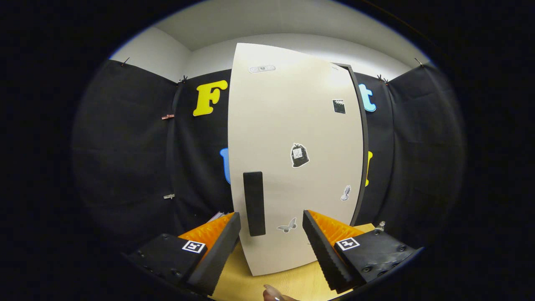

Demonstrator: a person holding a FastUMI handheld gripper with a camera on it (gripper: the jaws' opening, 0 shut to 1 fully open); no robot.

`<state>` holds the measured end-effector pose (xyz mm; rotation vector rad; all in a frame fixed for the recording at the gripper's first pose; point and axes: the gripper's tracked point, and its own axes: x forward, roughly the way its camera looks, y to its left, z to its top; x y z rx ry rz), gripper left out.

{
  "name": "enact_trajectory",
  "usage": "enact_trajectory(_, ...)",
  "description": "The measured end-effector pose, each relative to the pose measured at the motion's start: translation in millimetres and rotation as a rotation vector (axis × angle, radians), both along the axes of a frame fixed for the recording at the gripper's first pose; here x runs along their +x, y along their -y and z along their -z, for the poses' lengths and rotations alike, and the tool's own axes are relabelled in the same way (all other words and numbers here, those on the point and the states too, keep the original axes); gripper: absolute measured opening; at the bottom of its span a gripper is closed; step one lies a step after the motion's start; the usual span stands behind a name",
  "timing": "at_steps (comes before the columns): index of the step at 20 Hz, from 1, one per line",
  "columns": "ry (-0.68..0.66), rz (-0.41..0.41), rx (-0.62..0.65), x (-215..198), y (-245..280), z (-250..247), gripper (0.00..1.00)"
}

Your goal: Open the shoe cabinet door, grab the shoes and put them into the shoe cabinet, then close the shoe cabinet door.

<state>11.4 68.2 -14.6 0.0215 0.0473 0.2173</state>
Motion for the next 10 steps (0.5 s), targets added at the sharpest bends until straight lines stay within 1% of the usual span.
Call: enact_trajectory(10,-0.002,0.011,-0.014,0.5,-9.9,2.4,0.97)
